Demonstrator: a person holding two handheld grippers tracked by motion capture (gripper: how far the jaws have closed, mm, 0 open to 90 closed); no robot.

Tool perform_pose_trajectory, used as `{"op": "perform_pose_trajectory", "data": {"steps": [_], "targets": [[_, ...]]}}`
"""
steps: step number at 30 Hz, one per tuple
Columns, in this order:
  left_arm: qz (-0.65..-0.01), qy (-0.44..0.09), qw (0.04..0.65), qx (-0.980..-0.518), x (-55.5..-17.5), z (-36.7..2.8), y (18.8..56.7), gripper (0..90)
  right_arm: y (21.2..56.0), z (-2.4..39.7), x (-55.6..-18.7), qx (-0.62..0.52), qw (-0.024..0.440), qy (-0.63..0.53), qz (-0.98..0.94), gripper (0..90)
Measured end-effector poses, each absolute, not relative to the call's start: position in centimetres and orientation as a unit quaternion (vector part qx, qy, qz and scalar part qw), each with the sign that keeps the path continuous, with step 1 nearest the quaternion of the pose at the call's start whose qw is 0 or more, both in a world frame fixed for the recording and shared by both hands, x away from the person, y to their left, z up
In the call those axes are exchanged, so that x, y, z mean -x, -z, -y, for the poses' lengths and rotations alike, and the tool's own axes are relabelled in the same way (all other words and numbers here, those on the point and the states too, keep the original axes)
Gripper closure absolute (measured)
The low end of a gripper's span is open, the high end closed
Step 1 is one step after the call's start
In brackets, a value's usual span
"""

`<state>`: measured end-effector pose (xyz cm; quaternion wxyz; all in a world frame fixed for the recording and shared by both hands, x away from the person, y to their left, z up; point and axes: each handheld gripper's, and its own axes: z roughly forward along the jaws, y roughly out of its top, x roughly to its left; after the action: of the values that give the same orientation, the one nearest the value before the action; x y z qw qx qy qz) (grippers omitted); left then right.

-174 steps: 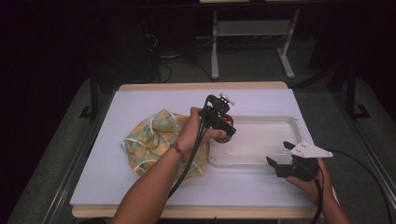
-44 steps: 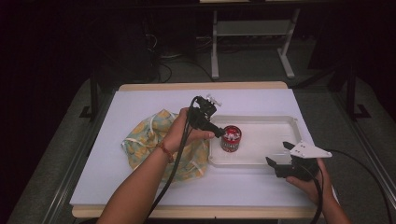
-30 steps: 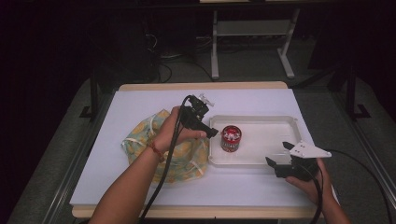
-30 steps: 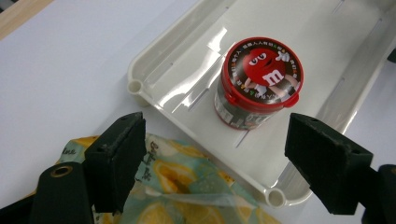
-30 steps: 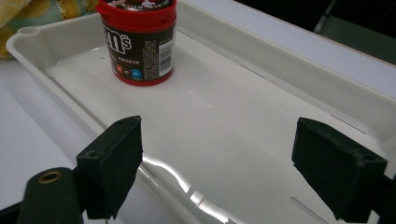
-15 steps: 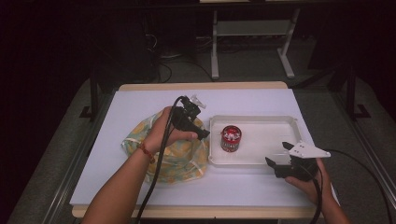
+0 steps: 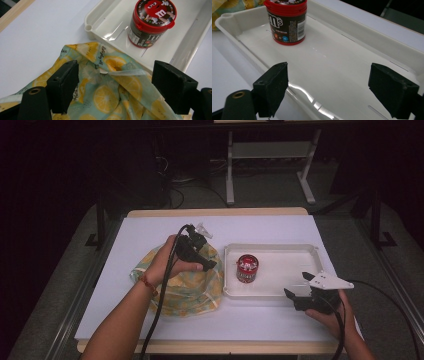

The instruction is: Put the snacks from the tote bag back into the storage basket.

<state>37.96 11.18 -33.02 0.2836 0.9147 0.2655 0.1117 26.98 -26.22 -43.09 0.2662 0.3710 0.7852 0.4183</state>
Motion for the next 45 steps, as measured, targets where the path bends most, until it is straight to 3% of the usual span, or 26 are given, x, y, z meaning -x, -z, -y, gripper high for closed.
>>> {"op": "perform_pose_trajectory", "data": {"steps": [45], "targets": [[-0.230,-0.170,0.302,-0.909,-35.7,-18.2,34.1,19.9,43.0,26.0,-26.8,-0.365,0.264,-0.420,-0.788,15.8]]}}
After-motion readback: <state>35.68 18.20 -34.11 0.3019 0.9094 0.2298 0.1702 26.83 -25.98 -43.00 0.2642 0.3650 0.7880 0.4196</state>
